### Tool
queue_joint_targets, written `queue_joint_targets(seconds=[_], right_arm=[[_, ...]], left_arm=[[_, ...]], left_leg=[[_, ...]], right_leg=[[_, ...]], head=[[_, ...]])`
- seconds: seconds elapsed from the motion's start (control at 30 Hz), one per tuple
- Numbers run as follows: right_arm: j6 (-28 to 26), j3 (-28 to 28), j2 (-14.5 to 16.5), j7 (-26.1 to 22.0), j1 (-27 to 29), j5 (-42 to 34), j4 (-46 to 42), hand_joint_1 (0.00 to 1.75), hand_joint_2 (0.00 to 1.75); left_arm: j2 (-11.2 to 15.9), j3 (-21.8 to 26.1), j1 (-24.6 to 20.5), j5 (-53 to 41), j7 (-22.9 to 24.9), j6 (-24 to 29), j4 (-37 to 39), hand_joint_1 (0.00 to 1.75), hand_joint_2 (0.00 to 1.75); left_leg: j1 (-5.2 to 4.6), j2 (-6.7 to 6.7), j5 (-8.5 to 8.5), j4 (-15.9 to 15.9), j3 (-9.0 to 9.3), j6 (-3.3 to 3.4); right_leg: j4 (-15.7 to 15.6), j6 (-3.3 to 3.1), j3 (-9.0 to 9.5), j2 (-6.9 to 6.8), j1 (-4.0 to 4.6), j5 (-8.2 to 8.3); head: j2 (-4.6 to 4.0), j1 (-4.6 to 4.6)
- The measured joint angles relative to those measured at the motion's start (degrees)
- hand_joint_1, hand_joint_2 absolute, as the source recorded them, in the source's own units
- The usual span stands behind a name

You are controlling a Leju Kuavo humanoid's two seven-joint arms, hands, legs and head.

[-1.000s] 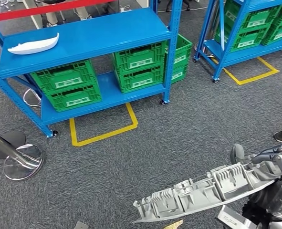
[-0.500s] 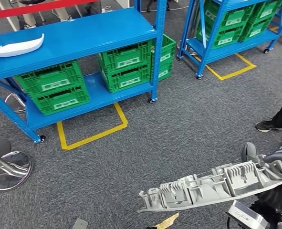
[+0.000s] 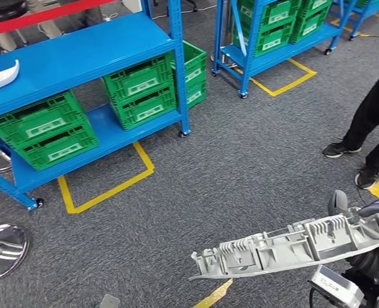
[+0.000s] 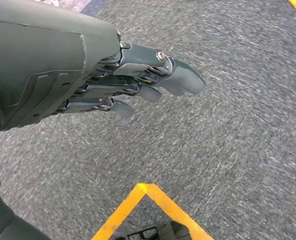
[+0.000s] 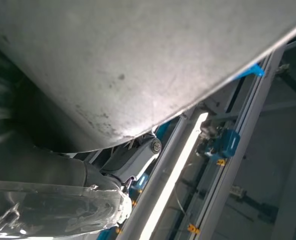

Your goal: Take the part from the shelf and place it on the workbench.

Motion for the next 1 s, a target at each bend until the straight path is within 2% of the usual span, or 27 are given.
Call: queue_joint_targets(seconds=[0.03, 0.07, 0.13, 0.17, 0.2, 0.27, 0.3, 0.33, 0.37, 0.4, 0.43, 0.47, 0.5, 0.53, 0.57, 0.6, 0.63, 0.67, 0.7, 0.77, 0.8, 0.87, 0.9, 0.93, 0.97, 1.0], right_arm=[[0.0, -0.01, 0.0, 0.04, 0.1, -0.02, 0.0, 1.75, 1.75], [0.0, -0.02, 0.0, 0.08, 0.2, -0.05, 0.0, 1.75, 1.75], [0.0, -0.05, 0.0, 0.14, 0.42, -0.16, -0.01, 1.75, 1.75], [0.0, -0.07, 0.0, 0.17, 0.57, -0.23, -0.02, 1.75, 1.75], [0.0, -0.1, 0.0, 0.2, 0.76, -0.34, -0.03, 1.75, 1.75], [0.0, -0.33, 0.0, 0.15, 1.29, -0.64, -0.16, 1.75, 1.75], [0.0, -0.57, 0.0, 0.05, 1.55, -0.85, -0.28, 1.75, 1.75], [-0.01, -0.86, 0.0, -0.06, 1.67, -1.03, -0.4, 1.75, 1.75], [-0.01, -1.14, 0.0, -0.18, 1.71, -1.25, -0.5, 1.75, 1.75], [-0.01, -1.37, 0.0, -0.22, 1.71, -1.46, -0.52, 1.75, 1.75], [-0.01, -1.54, -0.01, -0.18, 1.71, -1.61, -0.51, 1.75, 1.75], [0.0, -1.73, -0.01, -0.08, 1.79, -1.72, -0.48, 1.75, 1.75], [0.0, -1.93, -0.03, 0.04, 1.86, -1.76, -0.44, 1.75, 1.75], [0.0, -2.16, -0.04, 0.15, 1.9, -1.77, -0.4, 1.75, 1.75], [0.0, -2.37, -0.06, 0.23, 1.9, -1.77, -0.38, 1.75, 1.75], [0.0, -2.51, -0.07, 0.33, 1.87, -1.76, -0.37, 1.75, 1.75], [0.0, -2.61, -0.08, 0.46, 1.8, -1.73, -0.35, 1.75, 1.75], [0.0, -2.67, -0.08, 0.63, 1.75, -1.68, -0.33, 1.75, 1.75], [0.0, -2.73, -0.09, 0.84, 1.73, -1.62, -0.31, 1.75, 1.75], [0.0, -2.93, -0.13, 1.13, 1.83, -1.52, -0.26, 1.75, 1.75], [0.0, -3.03, -0.17, 1.21, 1.87, -1.49, -0.25, 1.75, 1.75], [0.0, -3.14, -0.26, 1.27, 1.77, -1.41, -0.22, 1.75, 1.75], [0.0, -3.16, -0.3, 1.32, 1.71, -1.37, -0.21, 1.75, 1.75], [0.0, -3.17, -0.34, 1.39, 1.66, -1.32, -0.2, 1.75, 1.75], [0.0, -3.21, -0.39, 1.47, 1.64, -1.25, -0.2, 1.75, 1.75], [0.0, -3.26, -0.44, 1.57, 1.64, -1.15, -0.2, 1.75, 1.75]], left_arm=[[0.01, 0.0, 0.02, 0.0, 0.02, 0.0, 0.0, 0.0, 1.75], [0.03, 0.0, 0.0, 0.01, 0.03, 0.01, 0.0, 0.0, 1.75], [0.17, -0.01, -0.04, 0.04, 0.03, 0.03, 0.0, 0.0, 1.75], [0.25, -0.01, -0.06, 0.06, 0.03, 0.05, -0.01, 0.0, 1.75], [0.32, -0.02, -0.06, 0.07, 0.04, 0.06, -0.01, 0.0, 1.75], [0.3, -0.04, -0.05, 0.07, 0.05, 0.09, -0.02, 0.0, 1.75], [0.26, -0.07, -0.06, 0.06, 0.04, 0.11, -0.02, 0.0, 1.75], [0.22, -0.1, -0.07, 0.05, 0.04, 0.14, -0.02, 0.0, 1.75], [0.19, -0.13, -0.06, 0.05, 0.03, 0.17, -0.01, 0.0, 1.75], [0.18, -0.15, 0.0, 0.04, 0.03, 0.19, -0.01, 0.0, 1.75], [0.17, -0.16, 0.07, 0.04, 0.03, 0.19, -0.01, 0.0, 1.75], [0.17, -0.17, 0.14, 0.03, 0.03, 0.19, -0.01, 0.0, 1.75], [0.15, -0.2, 0.17, 0.03, 0.03, 0.18, -0.01, 0.0, 1.75], [0.11, -0.23, 0.16, 0.02, 0.03, 0.17, -0.01, 0.0, 1.75], [0.06, -0.28, 0.14, 0.02, 0.03, 0.17, 0.0, 0.0, 1.75], [0.05, -0.32, 0.11, 0.02, 0.03, 0.17, -0.01, 0.0, 1.75], [0.08, -0.34, 0.08, 0.01, 0.03, 0.17, -0.01, 0.0, 1.75], [0.14, -0.36, 0.04, 0.0, 0.04, 0.16, -0.02, 0.0, 1.75], [0.2, -0.37, -0.01, -0.01, 0.06, 0.16, -0.02, 0.0, 1.75], [0.22, -0.4, -0.13, -0.02, 0.09, 0.16, -0.02, 0.0, 1.75], [0.22, -0.43, -0.2, -0.02, 0.11, 0.16, -0.02, 0.0, 1.75], [0.21, -0.45, -0.26, -0.02, 0.12, 0.15, -0.02, 0.0, 1.75], [0.21, -0.46, -0.21, -0.02, 0.12, 0.15, -0.02, 0.0, 1.75], [0.21, -0.46, -0.12, -0.02, 0.13, 0.13, -0.02, 0.0, 1.75], [0.21, -0.47, 0.0, -0.03, 0.17, 0.09, -0.02, 0.0, 1.75], [0.21, -0.48, 0.08, -0.03, 0.21, 0.05, -0.01, 0.0, 1.75]], left_leg=[[-0.05, -0.15, 1.3, -1.29, 0.56, 0.29], [-0.19, -0.73, 3.54, -4.78, 2.22, 0.72], [-0.4, -3.22, 6.44, -11.56, 5.49, 1.61], [-0.55, -4.31, 7.32, -14.36, 6.82, 2.02], [-0.6, -4.84, 7.13, -15.15, 7.11, 2.23], [-0.58, -3.93, 7.35, -16.19, 7.36, 2.36], [-0.45, -3.26, 7.67, -16.81, 7.53, 2.34], [-0.31, -2.57, 8.02, -17.44, 7.69, 2.34], [-0.2, -1.79, 8.3, -17.94, 7.81, 2.32], [-0.26, -1.04, 8.38, -18.09, 7.81, 2.37], [-0.29, -0.24, 8.37, -18.09, 7.72, 2.42], [-0.31, 0.61, 8.35, -18.07, 7.64, 2.43], [-0.3, 1.42, 8.32, -18.04, 7.56, 2.41], [-0.24, 2.19, 8.28, -17.99, 7.5, 2.32], [-0.16, 2.92, 8.2, -17.9, 7.51, 2.13], [-0.16, 3.6, 8.04, -17.68, 7.54, 1.82], [-0.23, 4.14, 7.78, -17.31, 7.48, 1.41], [-0.34, 4.63, 7.55, -16.97, 7.46, 1.01], [-0.46, 5.09, 7.39, -16.68, 7.45, 0.68], [-0.41, 5.97, 7.27, -16.49, 7.55, 0.25], [-0.27, 5.69, 6.91, -16.21, 7.53, -0.01], [0.08, 3.38, 4.48, -13.12, 6.39, -0.52], [0.21, 1.83, 2.54, -9.84, 5.0, -0.68], [0.27, 0.85, 0.65, -5.93, 3.25, -0.7], [0.26, 0.36, -0.62, -2.42, 1.54, -0.6], [0.22, 0.11, -0.79, -0.38, 0.42, -0.37]], right_leg=[[0.0, -0.04, -0.01, 0.59, 0.09, 0.05], [0.0, -0.04, 0.01, 1.26, 0.13, 0.12], [-0.04, 0.15, -0.08, 2.45, 0.02, 0.35], [-0.04, 0.36, -0.27, 3.08, -0.13, 0.52], [-0.09, 0.67, -0.53, 3.6, -0.3, 0.72], [-0.33, 1.36, -1.04, 4.56, -0.45, 1.11], [-0.17, 1.59, -1.38, 4.18, -0.4, 0.97], [0.93, 1.77, -2.1, 3.04, -0.32, 0.19], [3.28, 1.94, -3.31, 1.48, -0.29, -1.26], [6.72, 2.16, -4.92, -0.13, -0.33, -3.21], [10.65, 2.49, -6.7, -1.15, -0.4, -5.15], [13.73, 2.84, -8.04, -1.61, -0.52, -6.39], [15.09, 3.19, -8.53, -1.85, -0.67, -6.64], [14.28, 3.53, -7.87, -2.13, -0.86, -5.85], [11.17, 3.85, -5.94, -2.72, -1.1, -4.24], [7.0, 4.2, -3.45, -4.04, -1.31, -2.73], [3.3, 4.19, -1.17, -5.16, -1.38, -1.61], [0.72, 3.91, 0.41, -5.95, -1.35, -1.02], [-0.34, 3.45, 1.03, -6.27, -1.24, -0.97], [-0.28, 2.3, 0.86, -5.06, -1.03, -0.86], [-0.29, 1.93, 0.75, -4.51, -1.04, -0.73], [-0.37, 1.28, 0.66, -3.33, -1.16, -0.45], [-0.37, 1.08, 0.61, -2.73, -1.14, -0.37], [-0.36, 0.93, 0.56, -2.06, -1.07, -0.32], [-0.35, 0.84, 0.53, -1.32, -0.95, -0.28], [-0.35, 0.78, 0.52, -0.55, -0.8, -0.25]], head=[[0.0, 0.02], [0.0, 0.02], [0.0, 0.08], [0.0, 0.01], [0.0, -0.06], [0.0, -0.2], [0.0, -0.16], [0.0, -0.05], [0.0, 0.09], [0.0, 0.16], [0.0, 0.26], [0.0, 0.3], [0.0, 0.32], [0.0, 0.37], [0.0, 0.38], [0.0, 0.39], [0.0, 0.41], [0.0, 0.37], [0.0, 0.33], [0.0, 0.23], [0.0, 0.21], [0.0, 0.12], [0.0, 0.06], [0.0, 0.04], [0.0, 0.04], [0.0, 0.04]])
